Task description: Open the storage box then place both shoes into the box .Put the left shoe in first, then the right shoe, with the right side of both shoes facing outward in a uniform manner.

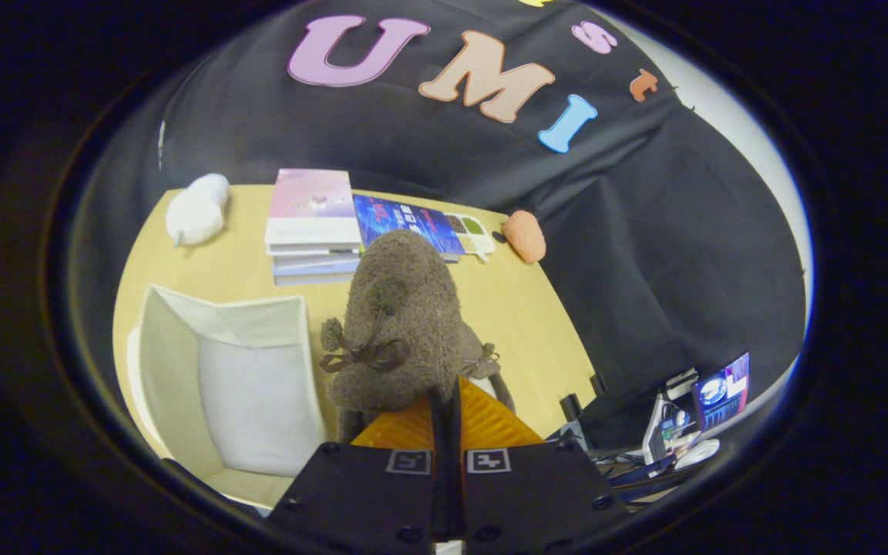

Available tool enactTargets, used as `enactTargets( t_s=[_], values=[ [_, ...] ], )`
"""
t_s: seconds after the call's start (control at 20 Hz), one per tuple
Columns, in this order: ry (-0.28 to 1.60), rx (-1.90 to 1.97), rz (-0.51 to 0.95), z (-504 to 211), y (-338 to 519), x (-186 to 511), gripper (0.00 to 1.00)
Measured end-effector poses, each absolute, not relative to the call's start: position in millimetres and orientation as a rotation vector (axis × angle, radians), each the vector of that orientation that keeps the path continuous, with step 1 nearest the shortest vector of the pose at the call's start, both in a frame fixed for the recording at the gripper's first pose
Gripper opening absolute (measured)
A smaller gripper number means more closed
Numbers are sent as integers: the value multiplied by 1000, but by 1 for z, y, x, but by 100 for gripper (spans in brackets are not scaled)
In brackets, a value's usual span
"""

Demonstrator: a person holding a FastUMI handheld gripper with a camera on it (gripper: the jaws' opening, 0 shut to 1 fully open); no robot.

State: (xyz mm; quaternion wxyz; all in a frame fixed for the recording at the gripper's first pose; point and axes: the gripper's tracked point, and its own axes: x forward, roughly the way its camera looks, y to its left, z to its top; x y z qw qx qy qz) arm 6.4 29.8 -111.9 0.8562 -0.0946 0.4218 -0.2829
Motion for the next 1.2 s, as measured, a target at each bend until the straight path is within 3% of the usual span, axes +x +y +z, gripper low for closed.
enactTargets(
  t_s=[0.45,0.75,1.2],
  values=[
    [1030,-53,-456,-150,157,0,3],
    [1125,-89,-402,-208,181,2,4],
    [1285,-70,-136,-301,216,20,4]
  ],
)
